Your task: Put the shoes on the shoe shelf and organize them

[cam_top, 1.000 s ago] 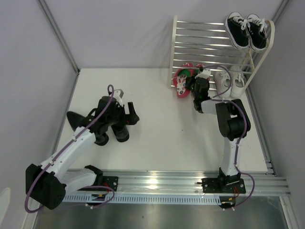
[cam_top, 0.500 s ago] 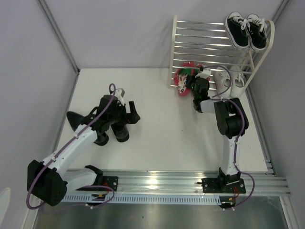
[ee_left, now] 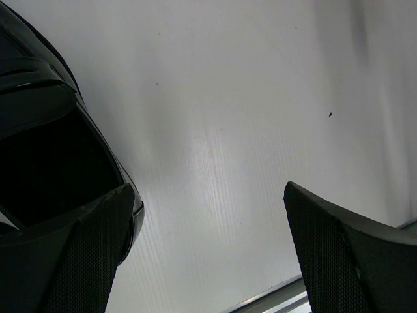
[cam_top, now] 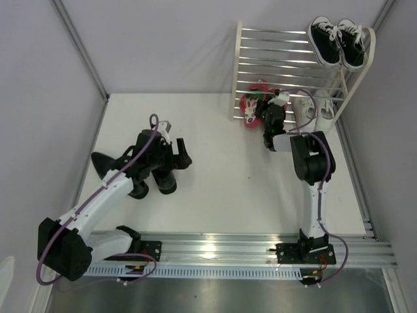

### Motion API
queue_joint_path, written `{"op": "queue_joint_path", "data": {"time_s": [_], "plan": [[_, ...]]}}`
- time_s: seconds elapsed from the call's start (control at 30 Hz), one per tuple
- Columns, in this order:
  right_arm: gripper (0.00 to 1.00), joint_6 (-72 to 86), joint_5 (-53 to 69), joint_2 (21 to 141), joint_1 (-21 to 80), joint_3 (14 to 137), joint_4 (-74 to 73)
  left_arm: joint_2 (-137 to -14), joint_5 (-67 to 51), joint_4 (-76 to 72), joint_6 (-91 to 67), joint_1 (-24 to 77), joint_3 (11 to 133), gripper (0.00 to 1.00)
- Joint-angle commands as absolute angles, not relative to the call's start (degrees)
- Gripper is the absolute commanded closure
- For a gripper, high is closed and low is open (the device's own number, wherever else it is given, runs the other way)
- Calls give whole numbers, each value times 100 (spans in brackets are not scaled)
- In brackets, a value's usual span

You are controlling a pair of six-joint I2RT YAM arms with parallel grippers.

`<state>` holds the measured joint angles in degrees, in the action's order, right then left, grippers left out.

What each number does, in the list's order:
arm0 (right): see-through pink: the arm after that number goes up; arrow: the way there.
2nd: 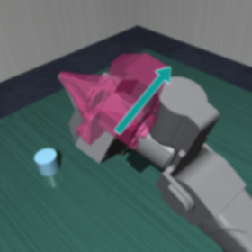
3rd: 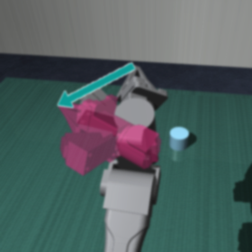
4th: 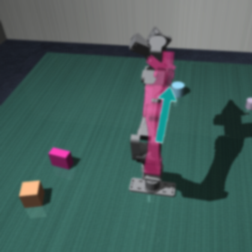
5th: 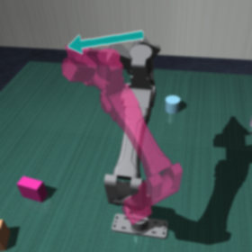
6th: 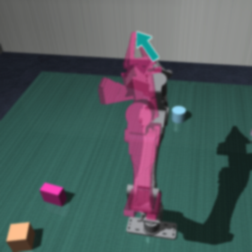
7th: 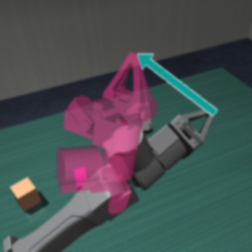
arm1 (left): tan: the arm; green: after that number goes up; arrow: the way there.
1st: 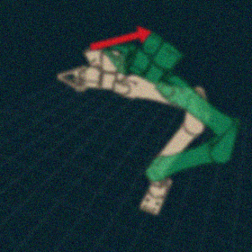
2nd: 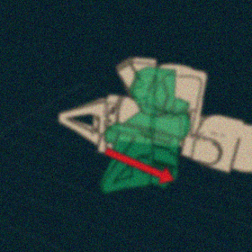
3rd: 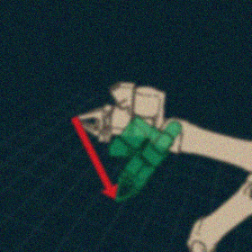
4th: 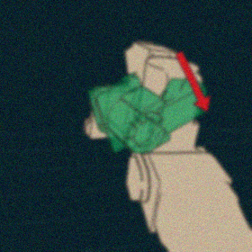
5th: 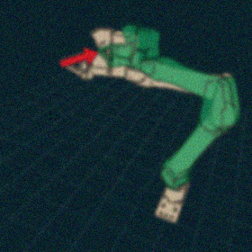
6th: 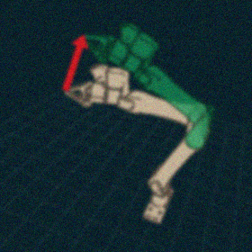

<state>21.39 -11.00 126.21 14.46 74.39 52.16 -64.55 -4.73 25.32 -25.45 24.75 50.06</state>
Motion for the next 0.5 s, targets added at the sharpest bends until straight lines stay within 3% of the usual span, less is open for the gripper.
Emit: {"op": "queue_joint_path", "data": {"time_s": [0.0, 0.13, 0.3, 0.33, 0.47], "plan": [[93, 2093, -985, 12674, 1406, 7971, 4907, -6390, -545, 2347, -2558, 2514, 5212, 1], [76, 1881, -940, 12560, 1406, 7954, 4404, -6381, -597, 2312, -2549, 2514, 5212, 1], [45, 1679, -949, 12314, 1371, 7919, 3772, -6363, -633, 2294, -2558, 2514, 5212, 1], [34, 1653, -958, 12270, 1371, 7928, 3631, -6346, -633, 2294, -2566, 2514, 5195, 1], [18, 1582, -1028, 11945, 1380, 7831, 3095, -6276, -650, 2294, -2575, 2522, 5168, 1]]}}
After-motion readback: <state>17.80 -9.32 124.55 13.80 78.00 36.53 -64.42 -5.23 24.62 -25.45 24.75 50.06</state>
